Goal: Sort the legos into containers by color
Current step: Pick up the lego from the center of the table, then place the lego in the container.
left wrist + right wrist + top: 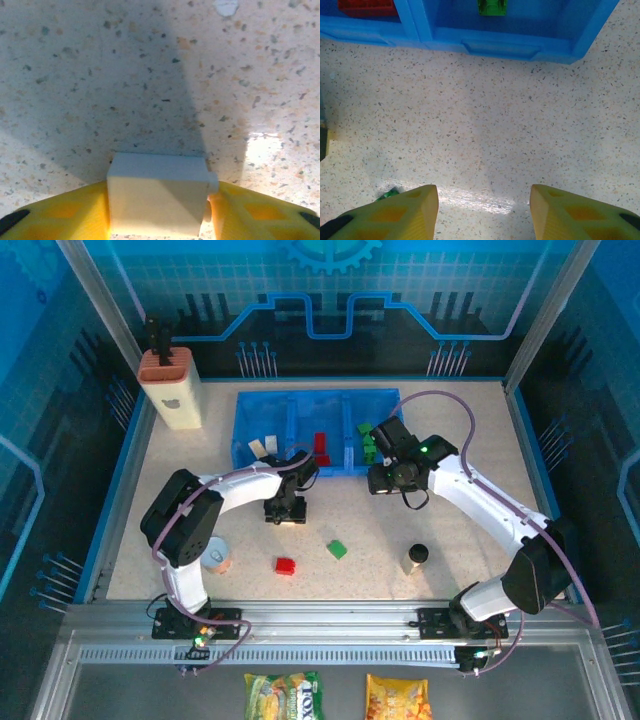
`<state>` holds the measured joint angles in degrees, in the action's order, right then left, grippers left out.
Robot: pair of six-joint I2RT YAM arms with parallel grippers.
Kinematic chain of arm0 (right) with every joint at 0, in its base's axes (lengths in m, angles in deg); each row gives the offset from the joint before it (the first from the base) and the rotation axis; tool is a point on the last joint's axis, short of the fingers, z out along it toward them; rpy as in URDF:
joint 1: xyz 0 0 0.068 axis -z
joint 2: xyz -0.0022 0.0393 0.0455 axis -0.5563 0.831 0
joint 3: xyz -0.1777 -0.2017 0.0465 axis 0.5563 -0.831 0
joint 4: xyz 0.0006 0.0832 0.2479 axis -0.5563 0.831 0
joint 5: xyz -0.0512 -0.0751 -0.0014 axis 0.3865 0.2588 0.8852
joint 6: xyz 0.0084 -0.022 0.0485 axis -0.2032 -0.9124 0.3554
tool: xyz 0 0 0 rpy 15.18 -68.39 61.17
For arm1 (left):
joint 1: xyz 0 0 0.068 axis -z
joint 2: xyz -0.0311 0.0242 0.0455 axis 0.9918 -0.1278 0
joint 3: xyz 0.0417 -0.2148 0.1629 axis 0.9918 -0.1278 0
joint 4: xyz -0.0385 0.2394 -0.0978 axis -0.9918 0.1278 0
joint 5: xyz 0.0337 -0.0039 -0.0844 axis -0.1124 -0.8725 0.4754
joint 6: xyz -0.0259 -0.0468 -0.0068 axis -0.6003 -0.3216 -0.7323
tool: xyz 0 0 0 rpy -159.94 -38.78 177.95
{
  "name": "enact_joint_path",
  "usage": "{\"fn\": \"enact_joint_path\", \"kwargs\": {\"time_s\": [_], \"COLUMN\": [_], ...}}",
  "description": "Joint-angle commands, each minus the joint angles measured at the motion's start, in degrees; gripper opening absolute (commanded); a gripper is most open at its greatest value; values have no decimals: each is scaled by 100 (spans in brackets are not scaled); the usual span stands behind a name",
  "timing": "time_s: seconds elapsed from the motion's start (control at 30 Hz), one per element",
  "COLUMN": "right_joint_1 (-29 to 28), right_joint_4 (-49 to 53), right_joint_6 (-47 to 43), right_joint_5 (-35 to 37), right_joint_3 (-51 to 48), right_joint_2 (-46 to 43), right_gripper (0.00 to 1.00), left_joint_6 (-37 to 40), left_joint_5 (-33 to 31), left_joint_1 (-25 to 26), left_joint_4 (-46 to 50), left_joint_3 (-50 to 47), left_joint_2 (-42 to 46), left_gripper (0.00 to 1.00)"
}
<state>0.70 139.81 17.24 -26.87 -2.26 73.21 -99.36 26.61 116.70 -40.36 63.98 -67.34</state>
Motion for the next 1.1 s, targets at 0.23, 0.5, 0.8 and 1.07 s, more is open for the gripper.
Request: {"fn": "enact_joint_path", "kwargs": {"time_s": [0.23, 0.5, 0.8, 1.07], "right_joint_1": [-12, 1, 15, 14], "right_joint_4": [73, 99, 106, 194], "right_joint_6": [37, 34, 29, 21], "right_joint_5": [68, 94, 76, 120], "right_joint_3": [-5, 5, 32, 93], "right_joint_2": [-91, -73, -65, -74], "right_gripper": [53, 53, 53, 53], "left_joint_6": [127, 411, 923, 1245], "left_joint_5": [-128, -166, -139, -165], "left_joint_1": [34, -410, -1175, -1732], "left_joint_4": [133, 450, 815, 948], "left_joint_3": [85, 331, 1103, 2225], "left_joint_2": [58, 576, 722, 128], "left_gripper": [42, 42, 42, 42]}}
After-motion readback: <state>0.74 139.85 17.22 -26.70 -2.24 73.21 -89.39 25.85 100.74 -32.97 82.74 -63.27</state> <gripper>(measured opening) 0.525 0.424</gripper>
